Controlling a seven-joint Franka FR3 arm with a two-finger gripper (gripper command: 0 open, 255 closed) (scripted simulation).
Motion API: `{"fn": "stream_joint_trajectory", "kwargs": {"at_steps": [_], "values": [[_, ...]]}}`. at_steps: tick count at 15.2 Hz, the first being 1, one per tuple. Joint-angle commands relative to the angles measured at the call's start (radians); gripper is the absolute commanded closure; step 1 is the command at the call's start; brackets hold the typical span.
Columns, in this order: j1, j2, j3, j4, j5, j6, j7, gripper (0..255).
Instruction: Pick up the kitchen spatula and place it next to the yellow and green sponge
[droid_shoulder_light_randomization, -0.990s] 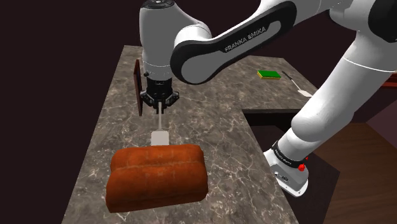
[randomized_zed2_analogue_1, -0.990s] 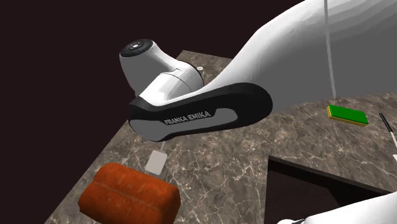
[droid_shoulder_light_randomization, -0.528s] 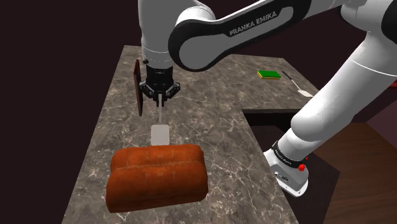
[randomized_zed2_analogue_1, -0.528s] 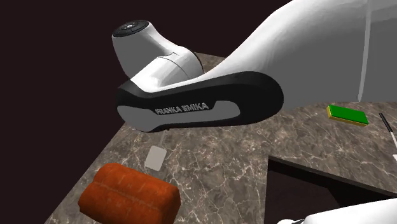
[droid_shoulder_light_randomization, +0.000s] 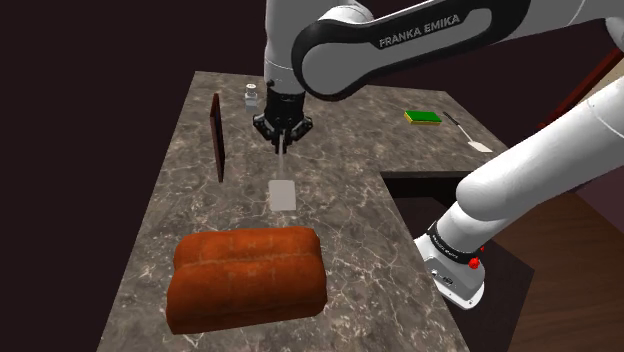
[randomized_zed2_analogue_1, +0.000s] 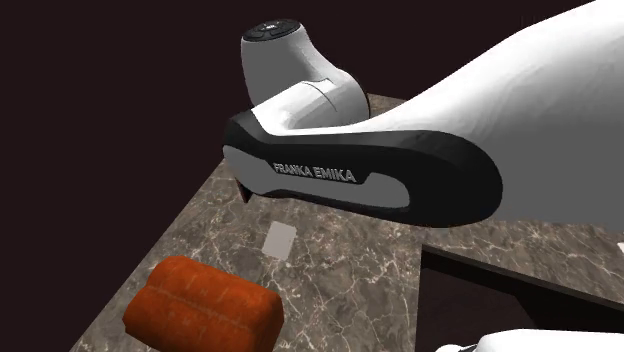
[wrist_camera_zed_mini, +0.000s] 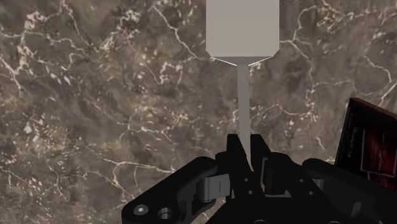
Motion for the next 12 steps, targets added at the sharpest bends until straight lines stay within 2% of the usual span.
{"fn": "stream_joint_trajectory", "kwargs": {"at_steps": [1,6,12], "values": [[0.010,-0.073,-0.057,-0.060,0.056,0.001,-0.085,255],[0.022,-0.191,-0.187,-0.177,0.111,0.000,-0.249,255],[0.006,-0.287,-0.329,-0.284,0.117,-0.003,-0.423,255]]}}
